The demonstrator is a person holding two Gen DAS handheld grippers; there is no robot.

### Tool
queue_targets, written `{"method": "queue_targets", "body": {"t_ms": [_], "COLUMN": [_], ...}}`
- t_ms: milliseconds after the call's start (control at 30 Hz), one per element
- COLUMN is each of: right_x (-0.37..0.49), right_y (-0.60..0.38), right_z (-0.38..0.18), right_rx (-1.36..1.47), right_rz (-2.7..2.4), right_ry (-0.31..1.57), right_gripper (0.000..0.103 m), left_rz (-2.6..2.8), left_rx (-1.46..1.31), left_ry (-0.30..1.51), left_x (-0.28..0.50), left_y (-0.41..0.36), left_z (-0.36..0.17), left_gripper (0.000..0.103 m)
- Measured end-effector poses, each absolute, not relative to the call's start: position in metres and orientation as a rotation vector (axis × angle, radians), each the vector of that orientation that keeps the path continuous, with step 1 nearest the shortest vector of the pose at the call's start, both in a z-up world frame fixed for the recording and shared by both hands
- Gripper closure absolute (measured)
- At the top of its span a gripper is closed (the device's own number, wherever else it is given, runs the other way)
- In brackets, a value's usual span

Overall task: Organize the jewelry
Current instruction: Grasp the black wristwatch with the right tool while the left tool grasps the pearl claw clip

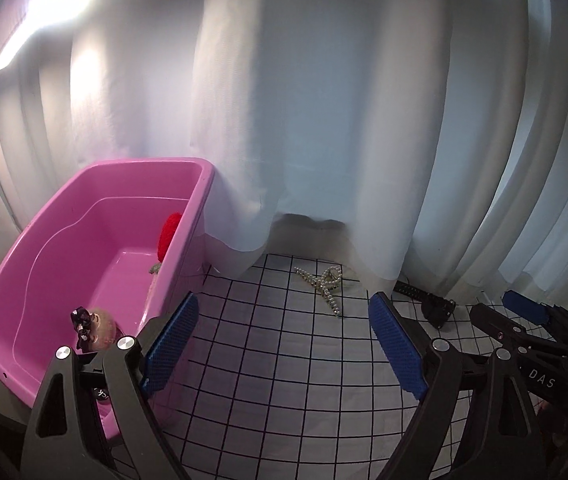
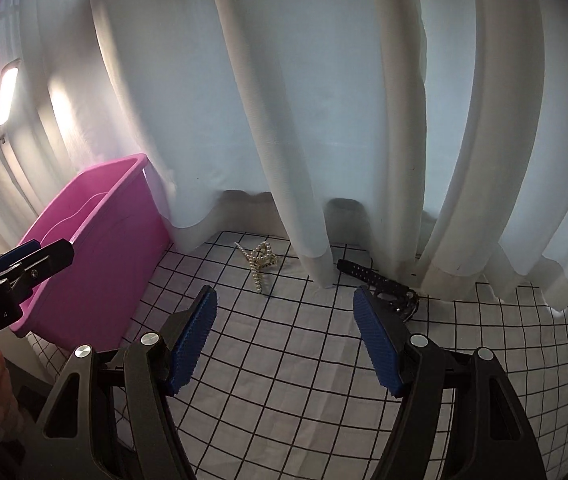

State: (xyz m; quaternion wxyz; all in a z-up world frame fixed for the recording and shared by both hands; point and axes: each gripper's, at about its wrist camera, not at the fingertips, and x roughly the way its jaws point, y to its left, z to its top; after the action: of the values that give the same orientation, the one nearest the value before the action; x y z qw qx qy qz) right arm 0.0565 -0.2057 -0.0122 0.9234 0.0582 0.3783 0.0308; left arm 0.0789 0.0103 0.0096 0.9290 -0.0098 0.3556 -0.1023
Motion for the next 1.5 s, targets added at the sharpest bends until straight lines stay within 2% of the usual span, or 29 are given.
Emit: {"method": "queue_targets", "body": {"t_ms": [433, 900, 1500], "right_x": [0.05, 0.118, 0.159], "right_y": [-0.29, -0.302, -0.294], "right_z": [-0.07, -0.156, -0.194], "right_rx": [0.193, 0.2, 0.17], "right_rz": [-0.084, -0.09, -0.114], "right_ry": [0.863, 1.01, 1.042], "right_gripper": [0.035, 0.034, 0.034], "left_rz": [-0.249, -0.21, -0.221], "left_rx": [0.034, 0.051, 0.058], "left_ry": [0.836, 0.946, 1.018], "left_x": [0.11, 0.164, 0.214], "left_y": [-0.062, -0.08, -0.094], "left_z": [-0.052, -0.128, -0.188], "left_gripper": [0.018, 0.012, 0.01]}}
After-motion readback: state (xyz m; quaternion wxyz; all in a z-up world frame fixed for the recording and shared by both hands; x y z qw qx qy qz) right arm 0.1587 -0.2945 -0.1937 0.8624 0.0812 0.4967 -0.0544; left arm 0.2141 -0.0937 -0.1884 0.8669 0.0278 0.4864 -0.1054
